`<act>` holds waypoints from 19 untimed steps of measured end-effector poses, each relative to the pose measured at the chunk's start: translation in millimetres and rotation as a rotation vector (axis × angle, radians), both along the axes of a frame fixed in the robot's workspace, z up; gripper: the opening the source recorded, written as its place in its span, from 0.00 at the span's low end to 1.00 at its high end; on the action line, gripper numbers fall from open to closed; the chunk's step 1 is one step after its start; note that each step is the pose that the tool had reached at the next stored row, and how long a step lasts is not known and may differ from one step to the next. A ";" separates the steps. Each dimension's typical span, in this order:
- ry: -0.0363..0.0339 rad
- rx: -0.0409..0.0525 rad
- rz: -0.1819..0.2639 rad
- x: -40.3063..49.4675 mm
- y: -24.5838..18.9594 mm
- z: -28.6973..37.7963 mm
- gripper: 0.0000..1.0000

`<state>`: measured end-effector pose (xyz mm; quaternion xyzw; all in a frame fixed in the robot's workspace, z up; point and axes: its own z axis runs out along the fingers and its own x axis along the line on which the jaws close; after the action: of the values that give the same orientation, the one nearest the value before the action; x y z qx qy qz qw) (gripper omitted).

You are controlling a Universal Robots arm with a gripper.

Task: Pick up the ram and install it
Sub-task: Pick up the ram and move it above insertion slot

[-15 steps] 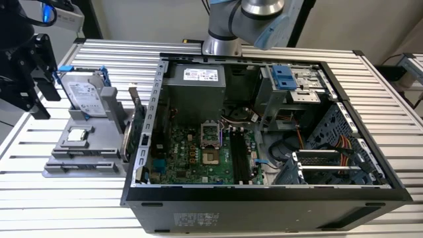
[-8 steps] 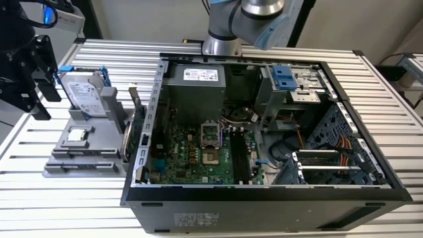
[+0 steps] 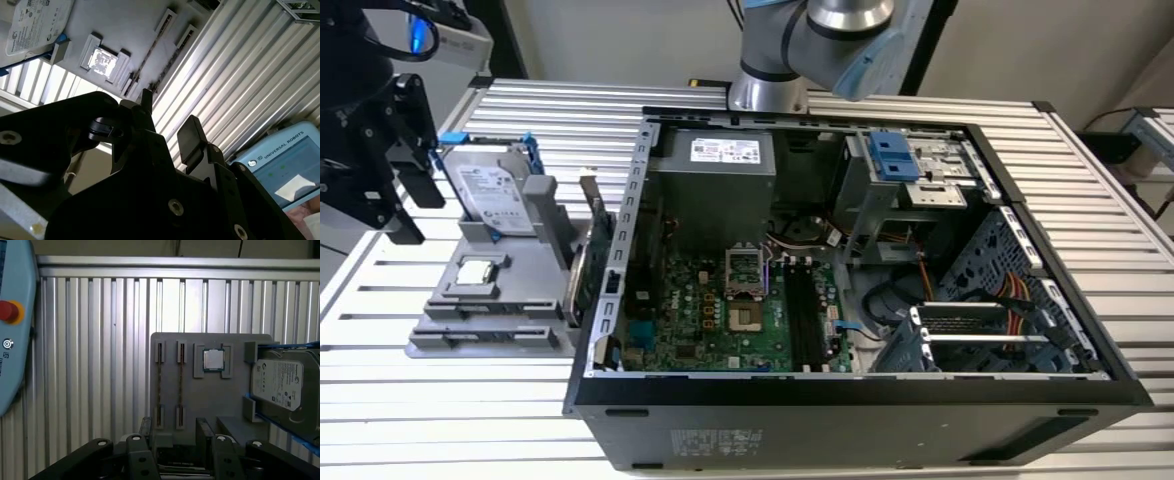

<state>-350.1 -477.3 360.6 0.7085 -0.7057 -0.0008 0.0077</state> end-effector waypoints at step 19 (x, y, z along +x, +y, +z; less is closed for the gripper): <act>-0.0001 -0.0017 0.000 0.0 0.0 -5.5 1.00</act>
<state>-350.0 -477.3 355.2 0.7085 -0.7057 -0.0001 0.0082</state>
